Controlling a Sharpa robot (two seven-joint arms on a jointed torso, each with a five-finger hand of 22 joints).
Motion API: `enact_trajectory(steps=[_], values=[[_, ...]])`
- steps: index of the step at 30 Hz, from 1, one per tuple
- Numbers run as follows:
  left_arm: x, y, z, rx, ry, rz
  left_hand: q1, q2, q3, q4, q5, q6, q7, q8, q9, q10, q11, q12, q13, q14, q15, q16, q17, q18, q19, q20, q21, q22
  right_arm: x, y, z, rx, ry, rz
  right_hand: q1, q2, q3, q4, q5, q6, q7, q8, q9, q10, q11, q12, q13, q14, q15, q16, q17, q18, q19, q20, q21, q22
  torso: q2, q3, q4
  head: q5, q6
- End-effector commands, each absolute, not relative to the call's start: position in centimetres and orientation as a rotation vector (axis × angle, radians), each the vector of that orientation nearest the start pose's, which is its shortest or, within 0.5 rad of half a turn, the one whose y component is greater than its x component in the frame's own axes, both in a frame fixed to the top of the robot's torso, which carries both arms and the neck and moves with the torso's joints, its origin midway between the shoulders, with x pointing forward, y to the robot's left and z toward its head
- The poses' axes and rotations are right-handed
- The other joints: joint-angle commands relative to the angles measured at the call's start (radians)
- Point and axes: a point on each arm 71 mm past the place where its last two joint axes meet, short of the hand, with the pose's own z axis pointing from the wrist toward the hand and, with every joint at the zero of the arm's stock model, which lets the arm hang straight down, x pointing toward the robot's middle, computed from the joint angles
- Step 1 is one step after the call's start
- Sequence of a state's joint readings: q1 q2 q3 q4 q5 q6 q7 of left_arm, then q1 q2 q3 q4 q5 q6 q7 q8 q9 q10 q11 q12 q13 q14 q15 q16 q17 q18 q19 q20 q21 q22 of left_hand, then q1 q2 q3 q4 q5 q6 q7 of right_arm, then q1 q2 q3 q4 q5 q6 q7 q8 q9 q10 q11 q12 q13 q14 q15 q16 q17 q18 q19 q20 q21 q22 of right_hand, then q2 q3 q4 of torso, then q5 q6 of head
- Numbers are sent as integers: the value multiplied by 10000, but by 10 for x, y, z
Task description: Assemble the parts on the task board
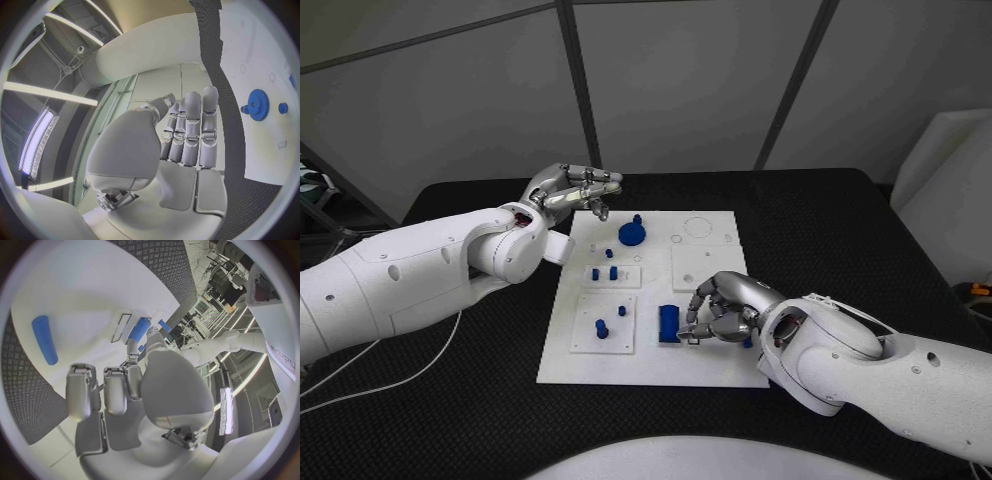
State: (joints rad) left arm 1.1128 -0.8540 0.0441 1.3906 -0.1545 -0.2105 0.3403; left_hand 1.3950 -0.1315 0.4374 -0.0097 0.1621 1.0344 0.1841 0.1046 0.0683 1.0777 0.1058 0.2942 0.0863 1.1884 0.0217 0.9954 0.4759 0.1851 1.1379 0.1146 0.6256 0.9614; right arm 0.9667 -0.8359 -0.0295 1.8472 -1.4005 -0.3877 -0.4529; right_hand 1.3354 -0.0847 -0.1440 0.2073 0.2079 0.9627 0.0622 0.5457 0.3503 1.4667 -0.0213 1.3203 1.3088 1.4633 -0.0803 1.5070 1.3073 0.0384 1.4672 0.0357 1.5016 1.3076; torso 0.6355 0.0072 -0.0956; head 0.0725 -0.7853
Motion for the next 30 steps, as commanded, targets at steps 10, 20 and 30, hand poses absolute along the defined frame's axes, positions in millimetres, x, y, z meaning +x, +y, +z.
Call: enact_trajectory(steps=[10,20,30], values=[[504,252,-200,-10515,14682,-14681,-64,3,-50,-23,-16,-68,-17,-22,-15,-68,20,32,15,-45,18,-40,-16,-23,-6,60,-36,-14,373,-191,-242,3193,18956,7471,696,861,209,130,944,-247,425,-1977,-916,-214,431,-765,231,698,338,-394,790,14,-116,319,-398,1328,6,-20,-19,-151,27],[502,251,-200,-10504,14701,-14731,-62,2,-54,-29,-15,-78,-11,-24,-15,-78,24,36,15,-46,20,-38,-21,-24,-3,62,-41,-18,372,-220,-242,2689,18956,5855,750,845,-23,282,1093,804,239,-2636,-1175,-131,272,-748,262,719,230,-372,857,-13,-28,228,-340,1417,15,12,-69,-418,35],[500,251,-203,-10547,14748,-14734,-62,2,-54,-29,-15,-78,-11,-24,-15,-78,24,36,15,-46,20,-38,-21,-24,-3,62,-41,-18,372,-222,-244,1958,18995,4738,483,576,-385,528,1159,1284,128,-2754,-1084,-104,186,-781,258,724,159,-375,870,-26,15,164,-311,1463,11,-1,-39,-606,3]])
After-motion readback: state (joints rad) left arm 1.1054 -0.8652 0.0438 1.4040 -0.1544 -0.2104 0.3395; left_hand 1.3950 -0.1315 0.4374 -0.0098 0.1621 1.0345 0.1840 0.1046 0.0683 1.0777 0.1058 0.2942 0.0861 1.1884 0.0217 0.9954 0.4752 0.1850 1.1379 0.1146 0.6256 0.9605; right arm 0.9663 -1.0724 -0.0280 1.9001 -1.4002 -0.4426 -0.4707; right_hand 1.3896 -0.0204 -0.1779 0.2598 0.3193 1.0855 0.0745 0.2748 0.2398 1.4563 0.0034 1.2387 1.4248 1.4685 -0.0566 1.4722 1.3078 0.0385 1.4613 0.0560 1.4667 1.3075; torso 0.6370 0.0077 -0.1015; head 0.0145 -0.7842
